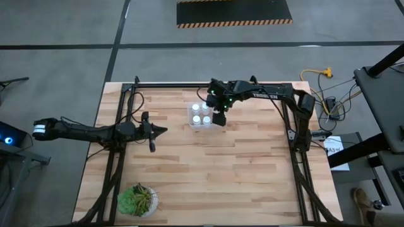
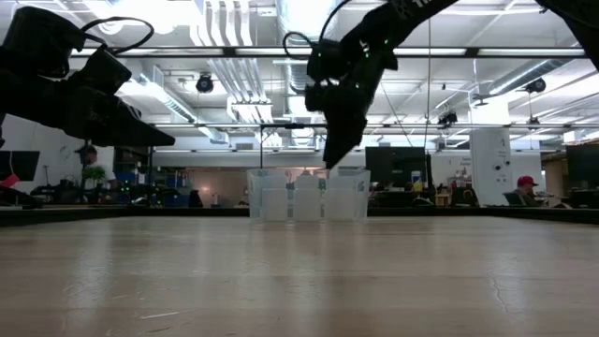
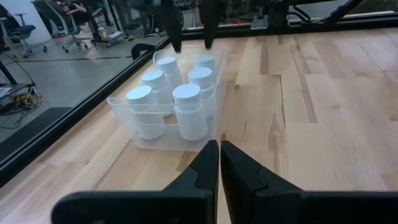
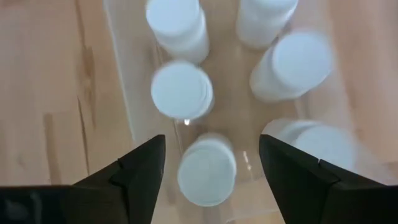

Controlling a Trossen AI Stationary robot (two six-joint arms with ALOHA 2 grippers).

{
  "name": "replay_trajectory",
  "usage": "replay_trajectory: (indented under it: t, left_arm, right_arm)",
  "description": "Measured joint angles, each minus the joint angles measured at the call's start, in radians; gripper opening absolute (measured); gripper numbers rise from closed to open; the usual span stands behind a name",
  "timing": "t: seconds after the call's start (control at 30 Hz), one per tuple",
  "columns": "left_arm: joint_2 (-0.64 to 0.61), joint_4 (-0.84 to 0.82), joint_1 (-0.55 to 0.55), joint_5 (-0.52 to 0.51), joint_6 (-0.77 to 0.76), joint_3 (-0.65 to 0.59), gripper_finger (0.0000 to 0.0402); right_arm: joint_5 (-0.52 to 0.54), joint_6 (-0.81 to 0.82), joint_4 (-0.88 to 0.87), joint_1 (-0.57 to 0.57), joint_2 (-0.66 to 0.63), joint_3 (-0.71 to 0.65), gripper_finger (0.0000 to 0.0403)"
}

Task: Pick and place pill bottles into a basket
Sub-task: Return to Home Position

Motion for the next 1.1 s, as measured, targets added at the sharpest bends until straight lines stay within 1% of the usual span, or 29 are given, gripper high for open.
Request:
replay_trajectory:
  t: [0.2,0.4,0.57,0.77,0.83,0.93,1.1]
  left_arm:
    - [0.0,0.0,0.0,0.0,0.0,0.0,0.0]
    - [-0.003,0.001,0.0,0.0,0.001,0.0,0.0]
    - [-0.026,0.0,0.0,0.0,0.002,0.0,0.0]
    - [-0.092,0.0,0.0,0.0,0.015,-0.002,0.0]
    - [-0.115,-0.001,0.0,0.009,0.014,-0.002,0.0]
    - [-0.15,-0.007,0.0,0.076,0.01,-0.002,0.0]
    - [-0.2,-0.027,0.0,0.19,0.007,-0.003,0.0]
  right_arm:
    - [-0.021,-0.016,0.014,0.001,-0.079,0.034,0.0246]
    - [-0.127,-0.033,0.175,0.007,-0.194,-0.035,0.0228]
    - [-0.132,-0.014,0.424,0.006,-0.31,-0.217,0.0216]
    - [-0.132,0.059,0.803,0.007,-0.467,-0.52,0.021]
    - [-0.131,0.092,0.902,0.007,-0.517,-0.608,0.021]
    - [-0.13,0.126,1.009,0.011,-0.592,-0.721,0.021]
    - [-0.129,0.133,1.073,0.031,-0.711,-0.867,0.021]
